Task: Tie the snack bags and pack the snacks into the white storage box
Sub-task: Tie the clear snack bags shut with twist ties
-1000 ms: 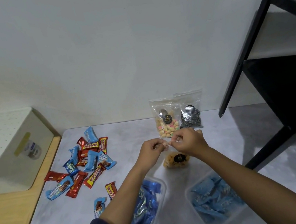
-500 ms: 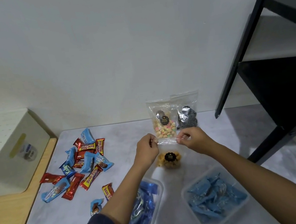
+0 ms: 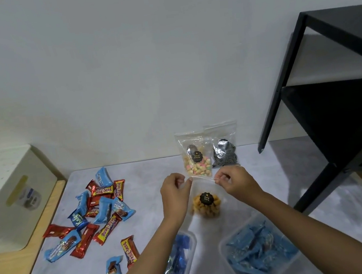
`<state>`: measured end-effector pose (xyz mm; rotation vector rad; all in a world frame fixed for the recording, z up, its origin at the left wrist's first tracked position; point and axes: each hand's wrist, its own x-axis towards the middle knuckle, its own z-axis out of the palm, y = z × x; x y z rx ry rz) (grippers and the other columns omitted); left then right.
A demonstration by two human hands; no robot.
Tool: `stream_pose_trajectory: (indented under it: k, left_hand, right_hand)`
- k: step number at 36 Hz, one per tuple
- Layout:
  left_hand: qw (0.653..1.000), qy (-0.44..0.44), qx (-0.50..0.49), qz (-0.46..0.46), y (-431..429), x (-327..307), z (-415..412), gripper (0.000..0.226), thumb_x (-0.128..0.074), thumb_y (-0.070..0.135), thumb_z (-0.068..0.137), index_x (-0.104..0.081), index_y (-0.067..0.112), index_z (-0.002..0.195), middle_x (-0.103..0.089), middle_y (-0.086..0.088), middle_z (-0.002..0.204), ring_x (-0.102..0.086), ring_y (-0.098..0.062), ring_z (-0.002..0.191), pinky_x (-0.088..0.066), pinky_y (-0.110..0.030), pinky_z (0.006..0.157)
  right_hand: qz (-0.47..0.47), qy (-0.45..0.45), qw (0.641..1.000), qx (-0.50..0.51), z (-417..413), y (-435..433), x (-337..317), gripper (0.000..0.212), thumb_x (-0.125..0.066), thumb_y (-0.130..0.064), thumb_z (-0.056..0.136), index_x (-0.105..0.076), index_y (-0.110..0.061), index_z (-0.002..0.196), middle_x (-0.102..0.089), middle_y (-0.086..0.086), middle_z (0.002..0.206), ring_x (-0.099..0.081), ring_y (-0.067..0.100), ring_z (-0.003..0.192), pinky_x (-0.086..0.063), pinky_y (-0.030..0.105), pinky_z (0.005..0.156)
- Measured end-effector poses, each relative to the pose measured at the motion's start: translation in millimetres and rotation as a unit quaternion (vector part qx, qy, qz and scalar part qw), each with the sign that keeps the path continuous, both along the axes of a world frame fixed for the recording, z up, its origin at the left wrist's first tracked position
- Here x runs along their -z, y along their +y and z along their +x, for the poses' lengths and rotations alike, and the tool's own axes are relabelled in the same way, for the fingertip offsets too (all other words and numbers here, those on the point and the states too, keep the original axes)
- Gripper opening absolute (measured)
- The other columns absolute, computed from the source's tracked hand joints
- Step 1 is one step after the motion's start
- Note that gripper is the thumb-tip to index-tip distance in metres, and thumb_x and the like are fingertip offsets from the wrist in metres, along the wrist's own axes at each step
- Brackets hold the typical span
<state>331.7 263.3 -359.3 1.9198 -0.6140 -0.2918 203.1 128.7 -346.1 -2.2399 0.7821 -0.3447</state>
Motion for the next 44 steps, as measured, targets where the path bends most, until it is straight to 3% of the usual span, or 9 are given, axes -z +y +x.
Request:
stream_pose_trajectory:
  k: [3,7,12,16,21,24,29,34,44]
  left_hand:
    - [0.999,0.048,0.010,-0.011,-1.7,-0.6,-13.7,0.013,-0.068,0.018,0.082,-0.062,0.010,0.074,-0.057,0.002,0.067,-0.051,-0.007,0.063,-0.042,-0.007,0.057]
    - [0.991,0.128,0.015,-0.032,-7.0,1.3,-26.0,0.020,-0.068,0.027,0.083,-0.065,0.011,0.072,-0.063,0.001,0.068,-0.055,-0.007,0.064,-0.042,-0.007,0.056]
    - [0.981,0.188,0.020,-0.048,-10.1,8.5,-25.5,0.021,-0.068,0.023,0.084,-0.065,0.008,0.070,-0.064,-0.005,0.068,-0.059,-0.014,0.067,-0.047,-0.022,0.065]
    - [0.971,0.226,0.042,-0.065,-7.3,11.1,-24.2,0.016,-0.063,0.014,0.087,-0.066,0.006,0.072,-0.063,-0.004,0.065,-0.056,-0.012,0.063,-0.046,-0.021,0.063]
    - [0.957,0.267,0.077,-0.083,-4.6,10.0,-23.4,0.017,-0.057,0.002,0.088,-0.064,0.007,0.073,-0.063,-0.007,0.070,-0.058,-0.013,0.065,-0.048,-0.019,0.064]
    - [0.955,0.270,0.094,-0.084,-1.5,10.5,-21.6,0.017,-0.055,-0.002,0.088,-0.063,0.007,0.075,-0.062,-0.006,0.070,-0.058,-0.012,0.065,-0.048,-0.017,0.063]
    - [0.959,0.247,0.120,-0.073,3.1,11.9,-18.6,0.018,-0.055,-0.003,0.088,-0.061,0.007,0.075,-0.062,0.000,0.065,-0.059,-0.002,0.059,-0.047,-0.015,0.060]
    - [0.962,0.232,0.128,-0.068,3.5,13.5,-15.6,0.015,-0.054,-0.002,0.089,-0.061,0.006,0.078,-0.062,-0.001,0.069,-0.060,-0.001,0.063,-0.048,-0.015,0.065]
    - [0.959,0.224,0.160,-0.069,5.3,14.6,-16.0,0.012,-0.051,0.000,0.091,-0.062,0.000,0.086,-0.063,-0.004,0.075,-0.059,-0.004,0.068,-0.047,-0.016,0.067]
  right_hand:
    - [-0.027,-0.009,0.999,-0.023,-1.5,0.8,3.2,0.006,-0.065,-0.015,0.082,-0.069,-0.019,0.081,-0.063,-0.006,0.078,-0.057,0.012,0.078,-0.048,0.032,0.069]
    - [-0.066,-0.027,0.995,-0.075,-5.3,1.9,6.2,0.005,-0.065,-0.016,0.083,-0.069,-0.017,0.084,-0.062,-0.008,0.079,-0.057,0.013,0.078,-0.047,0.030,0.069]
    - [-0.104,-0.027,0.986,-0.125,-10.3,1.0,13.6,0.008,-0.064,-0.020,0.084,-0.069,-0.016,0.089,-0.066,-0.006,0.086,-0.059,0.012,0.079,-0.048,0.027,0.068]
    - [-0.020,0.007,0.992,-0.128,-11.0,-0.1,11.8,0.009,-0.064,-0.028,0.085,-0.067,-0.021,0.091,-0.062,-0.015,0.085,-0.057,0.005,0.081,-0.045,0.022,0.067]
    - [0.126,0.008,0.987,-0.099,-4.6,5.0,7.2,0.011,-0.066,-0.030,0.085,-0.068,-0.019,0.085,-0.064,-0.007,0.082,-0.058,0.006,0.073,-0.048,0.019,0.070]
    - [0.155,-0.004,0.984,-0.087,1.0,6.1,4.6,0.008,-0.063,-0.014,0.087,-0.069,-0.011,0.082,-0.063,-0.007,0.074,-0.055,-0.007,0.064,-0.044,0.009,0.064]
    - [0.196,-0.010,0.978,-0.068,6.2,6.6,4.0,0.015,-0.059,-0.001,0.083,-0.067,-0.007,0.072,-0.061,0.000,0.066,-0.053,-0.005,0.055,-0.042,0.011,0.057]
    - [0.225,-0.019,0.973,-0.037,11.4,12.9,6.0,0.026,-0.055,-0.002,0.084,-0.060,-0.013,0.061,-0.053,-0.001,0.057,-0.046,0.005,0.050,-0.039,0.020,0.051]
    - [0.249,0.018,0.968,-0.041,20.8,9.9,2.7,0.015,-0.057,-0.014,0.088,-0.064,-0.002,0.083,-0.056,0.002,0.060,-0.051,0.009,0.056,-0.042,0.022,0.052]
